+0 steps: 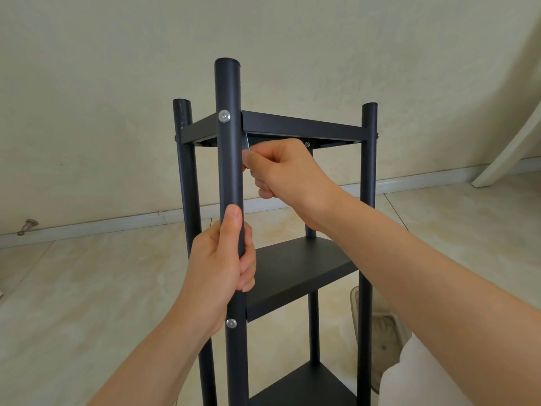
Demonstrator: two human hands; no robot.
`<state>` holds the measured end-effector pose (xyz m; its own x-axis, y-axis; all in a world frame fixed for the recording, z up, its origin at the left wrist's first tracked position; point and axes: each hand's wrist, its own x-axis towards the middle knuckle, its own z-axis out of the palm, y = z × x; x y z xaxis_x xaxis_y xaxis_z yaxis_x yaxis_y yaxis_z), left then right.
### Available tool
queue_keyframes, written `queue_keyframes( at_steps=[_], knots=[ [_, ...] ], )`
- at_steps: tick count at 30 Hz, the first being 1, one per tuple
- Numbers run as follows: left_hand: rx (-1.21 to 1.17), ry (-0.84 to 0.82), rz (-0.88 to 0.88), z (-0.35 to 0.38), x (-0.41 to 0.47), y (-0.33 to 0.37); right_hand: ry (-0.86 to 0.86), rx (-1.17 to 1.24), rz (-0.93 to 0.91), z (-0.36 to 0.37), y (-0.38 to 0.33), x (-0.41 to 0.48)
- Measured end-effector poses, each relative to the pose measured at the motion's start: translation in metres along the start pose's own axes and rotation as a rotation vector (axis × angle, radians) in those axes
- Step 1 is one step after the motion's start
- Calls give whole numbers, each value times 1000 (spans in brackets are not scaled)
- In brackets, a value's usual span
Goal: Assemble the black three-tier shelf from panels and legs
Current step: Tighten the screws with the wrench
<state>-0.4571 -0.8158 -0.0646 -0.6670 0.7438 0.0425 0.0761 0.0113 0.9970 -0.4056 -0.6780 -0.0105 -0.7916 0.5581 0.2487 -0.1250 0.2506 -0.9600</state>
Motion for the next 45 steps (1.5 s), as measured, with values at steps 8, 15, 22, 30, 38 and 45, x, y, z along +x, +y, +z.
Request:
queue_keyframes(
  at_steps=[8,15,22,30,38,45],
  knots=[
    [8,-18,-2,-3,1,-1,49,-34,-63,3,8,5],
    [33,-45,3,-6,2,-2,128,-85,-125,11,16,9],
    [18,-54,-5,-13,7,-4,282,-158,-259,28,27,16],
    [24,-5,-15,-21,16,-8,300,-167,-291,41,26,29],
    [34,-11,-21,-25,18,-7,197,-29,-96,38,24,19],
    [-14,-45,-31,-33,14,-7,147,-28,-87,31,8,15]
  ],
)
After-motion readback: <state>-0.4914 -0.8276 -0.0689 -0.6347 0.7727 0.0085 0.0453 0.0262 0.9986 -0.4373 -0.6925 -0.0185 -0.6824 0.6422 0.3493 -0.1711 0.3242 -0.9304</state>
